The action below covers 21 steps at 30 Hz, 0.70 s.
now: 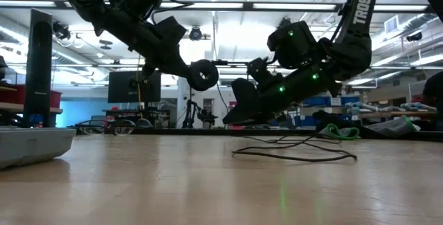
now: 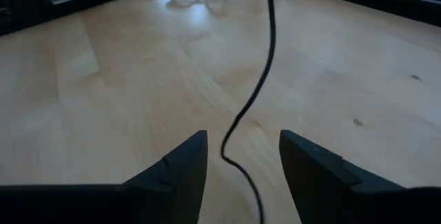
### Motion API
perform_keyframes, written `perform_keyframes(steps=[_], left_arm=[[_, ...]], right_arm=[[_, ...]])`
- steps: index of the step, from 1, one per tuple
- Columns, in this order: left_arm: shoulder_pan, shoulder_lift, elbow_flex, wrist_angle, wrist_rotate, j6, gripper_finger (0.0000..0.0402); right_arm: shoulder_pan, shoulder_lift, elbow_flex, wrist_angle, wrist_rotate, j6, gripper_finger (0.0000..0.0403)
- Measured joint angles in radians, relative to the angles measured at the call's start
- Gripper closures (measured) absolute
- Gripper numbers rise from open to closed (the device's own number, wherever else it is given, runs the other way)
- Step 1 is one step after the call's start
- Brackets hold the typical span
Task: Coil cords
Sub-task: Coil the black wire onto the black spool
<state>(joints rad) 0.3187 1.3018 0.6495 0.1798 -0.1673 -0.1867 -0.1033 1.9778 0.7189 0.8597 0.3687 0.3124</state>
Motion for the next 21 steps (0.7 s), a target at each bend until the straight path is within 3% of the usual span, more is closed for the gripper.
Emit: perform_keyframes(steps=[16,21], left_arm=[[0.0,0.0,0.0,0.071,0.026,0.0,0.0401],[0.0,0.0,0.0,0.071,0.026,0.0,0.0401]], right_arm=[[-0.036,0.0,0.0,0.055,-0.048,-0.008,0.0311],[-0.038,0.0,0.0,0.052,-0.059,0.001,0.0378]])
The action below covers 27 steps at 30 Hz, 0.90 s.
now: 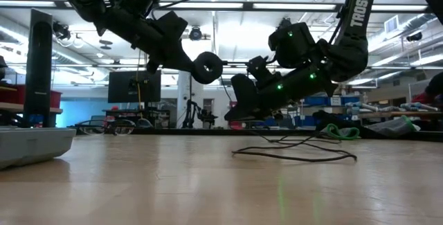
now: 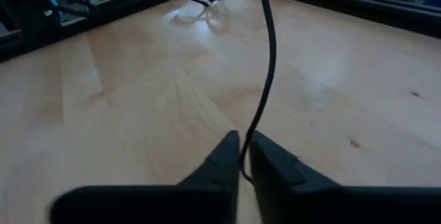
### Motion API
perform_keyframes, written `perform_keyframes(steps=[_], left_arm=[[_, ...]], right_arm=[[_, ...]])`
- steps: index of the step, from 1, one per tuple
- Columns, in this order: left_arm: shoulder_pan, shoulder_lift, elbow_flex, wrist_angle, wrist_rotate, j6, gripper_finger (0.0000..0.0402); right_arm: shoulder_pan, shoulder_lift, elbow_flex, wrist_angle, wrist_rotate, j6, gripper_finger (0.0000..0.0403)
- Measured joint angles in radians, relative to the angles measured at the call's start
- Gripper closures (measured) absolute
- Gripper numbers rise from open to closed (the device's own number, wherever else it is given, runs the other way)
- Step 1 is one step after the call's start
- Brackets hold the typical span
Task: Coil cords
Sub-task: Coil the black wire onto the black spool
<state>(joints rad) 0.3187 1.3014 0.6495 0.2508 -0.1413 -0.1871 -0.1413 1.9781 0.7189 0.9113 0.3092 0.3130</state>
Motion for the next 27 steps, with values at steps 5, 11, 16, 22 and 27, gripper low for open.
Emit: perform_keyframes(steps=[5,11,16,22,27], left_arm=[[0.0,0.0,0.0,0.004,0.0,-0.002,0.0401],[0.0,0.009,0.0,0.037,0.015,-0.053,0.0401],[0.0,0.07,0.0,0.045,0.011,-0.096,0.0401],[0.0,0.154,0.0,0.035,0.015,-0.113,0.0401],[0.0,0.179,0.0,-0.011,0.023,-0.108,0.0401]], right_arm=[[0.01,0.0,0.007,-0.029,0.009,0.053,0.0397],[0.011,0.0,0.219,-0.433,-0.058,0.078,0.04],[0.028,0.001,0.375,-0.517,-0.126,-0.056,0.0401],[0.035,0.001,0.438,-0.565,-0.18,-0.098,0.0402],[0.037,-0.039,0.443,-0.664,-0.143,-0.099,0.0402]])
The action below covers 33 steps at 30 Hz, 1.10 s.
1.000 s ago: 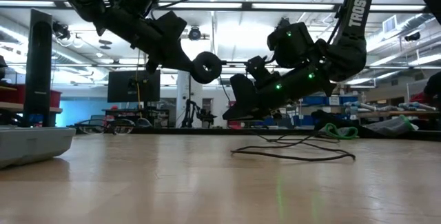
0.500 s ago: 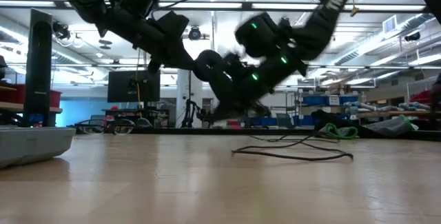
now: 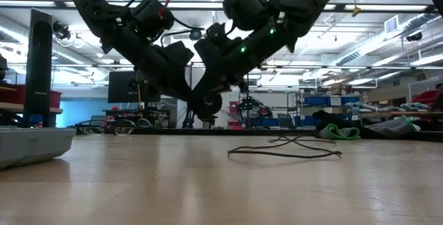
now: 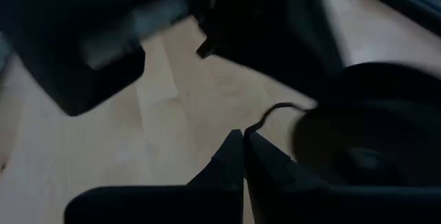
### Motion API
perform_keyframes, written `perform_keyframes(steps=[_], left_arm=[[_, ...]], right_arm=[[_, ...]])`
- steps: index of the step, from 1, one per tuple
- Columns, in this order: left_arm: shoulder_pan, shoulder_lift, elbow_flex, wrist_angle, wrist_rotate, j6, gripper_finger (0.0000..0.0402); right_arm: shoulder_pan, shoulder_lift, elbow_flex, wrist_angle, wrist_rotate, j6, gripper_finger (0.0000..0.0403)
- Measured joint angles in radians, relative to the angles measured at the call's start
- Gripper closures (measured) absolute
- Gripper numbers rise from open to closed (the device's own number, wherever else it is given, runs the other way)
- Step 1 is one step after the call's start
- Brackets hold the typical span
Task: Coil cords
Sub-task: Coil the black wire onto the black spool
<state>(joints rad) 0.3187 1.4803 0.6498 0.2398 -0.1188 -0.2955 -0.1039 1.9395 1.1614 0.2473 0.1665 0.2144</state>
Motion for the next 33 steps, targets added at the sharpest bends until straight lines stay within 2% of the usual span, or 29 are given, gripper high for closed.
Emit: perform_keyframes(steps=[9,14,19,24,33], left_arm=[[0.0,0.0,0.0,-0.095,0.035,0.034,0.0401],[0.001,0.0,0.0,-0.08,0.117,0.033,0.0401],[0.006,-0.008,0.0,-0.082,0.125,0.033,0.0401],[0.019,-0.008,0.0,-0.082,0.124,0.033,0.0401],[0.023,-0.008,0.0,-0.079,0.125,0.033,0.0401]], right_arm=[[-0.017,-0.093,0.001,-0.173,0.151,-0.028,0.0402],[-0.032,-0.093,0.0,-0.281,0.156,-0.011,0.0379],[-0.03,-0.093,-0.001,-0.391,0.155,0.045,0.0345],[-0.021,-0.094,-0.078,-0.341,0.149,0.112,0.0312],[0.006,-0.094,-0.277,-0.066,0.144,0.211,0.0285]])
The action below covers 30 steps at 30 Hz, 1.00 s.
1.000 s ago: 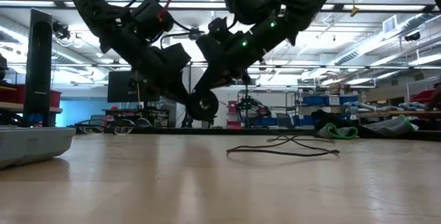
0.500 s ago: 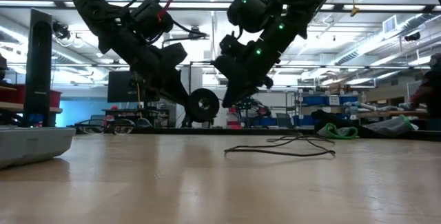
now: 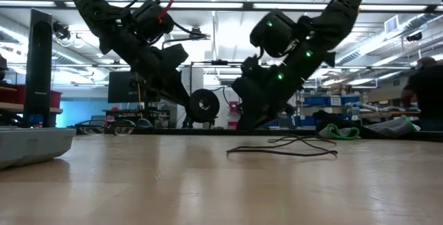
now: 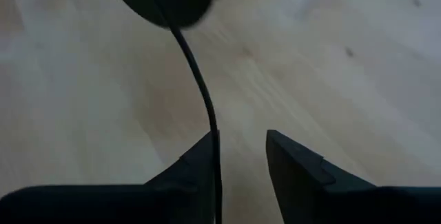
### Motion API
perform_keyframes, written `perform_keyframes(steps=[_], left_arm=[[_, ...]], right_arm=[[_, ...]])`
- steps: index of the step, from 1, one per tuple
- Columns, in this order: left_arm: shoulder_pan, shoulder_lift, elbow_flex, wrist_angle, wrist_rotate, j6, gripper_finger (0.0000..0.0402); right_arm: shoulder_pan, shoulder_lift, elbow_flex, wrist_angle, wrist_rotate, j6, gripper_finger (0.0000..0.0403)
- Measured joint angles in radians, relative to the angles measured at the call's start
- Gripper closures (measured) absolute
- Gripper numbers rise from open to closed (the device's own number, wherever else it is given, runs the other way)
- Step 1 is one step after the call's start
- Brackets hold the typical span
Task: Coil cords
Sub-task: Coil the black wire onto the black spool
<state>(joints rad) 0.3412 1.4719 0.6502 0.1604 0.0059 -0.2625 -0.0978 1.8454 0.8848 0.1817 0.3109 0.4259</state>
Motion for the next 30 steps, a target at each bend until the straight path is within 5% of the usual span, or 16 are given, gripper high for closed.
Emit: perform_keyframes(steps=[21,30], left_arm=[[0.026,0.0,-0.001,-0.043,-0.001,0.0,0.0401],[0.026,-0.001,-0.001,-0.043,-0.001,0.0,0.0401]], right_arm=[[0.037,-0.072,-0.03,0.002,-0.009,0.026,0.0292],[0.039,-0.066,-0.03,-0.012,-0.025,0.014,0.0393]])
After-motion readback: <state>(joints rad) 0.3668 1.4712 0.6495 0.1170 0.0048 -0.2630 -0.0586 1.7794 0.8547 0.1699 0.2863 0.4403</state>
